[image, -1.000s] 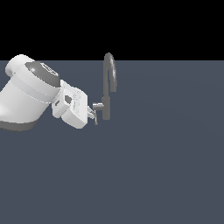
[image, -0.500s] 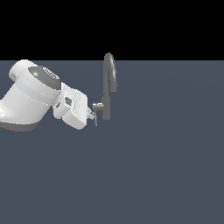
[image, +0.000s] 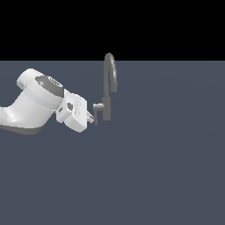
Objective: Turn on the faucet by rotating a designated handle.
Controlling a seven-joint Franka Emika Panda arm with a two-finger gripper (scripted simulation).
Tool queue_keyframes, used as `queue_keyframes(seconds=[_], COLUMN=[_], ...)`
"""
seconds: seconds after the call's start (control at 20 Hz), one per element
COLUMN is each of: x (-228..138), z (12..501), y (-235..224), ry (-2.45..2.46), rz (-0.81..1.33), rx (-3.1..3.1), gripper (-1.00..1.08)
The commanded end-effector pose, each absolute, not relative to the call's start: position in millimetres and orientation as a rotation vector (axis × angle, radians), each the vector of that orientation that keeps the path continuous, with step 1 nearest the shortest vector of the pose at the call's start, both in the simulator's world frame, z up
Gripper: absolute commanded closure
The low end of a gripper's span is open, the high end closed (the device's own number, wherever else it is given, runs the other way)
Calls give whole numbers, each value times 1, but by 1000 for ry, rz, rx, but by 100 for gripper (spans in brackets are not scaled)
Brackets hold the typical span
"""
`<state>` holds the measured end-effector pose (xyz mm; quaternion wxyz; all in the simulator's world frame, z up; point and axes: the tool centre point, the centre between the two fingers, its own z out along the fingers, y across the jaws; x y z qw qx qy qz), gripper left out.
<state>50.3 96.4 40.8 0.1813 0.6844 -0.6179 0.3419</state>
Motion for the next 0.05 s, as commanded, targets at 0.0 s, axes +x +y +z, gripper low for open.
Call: queue_keyframes(seconds=[0.0], x=[44], z=[23], y=[76], ry=[-1735], rz=[939], rx=[1894], gripper=[108])
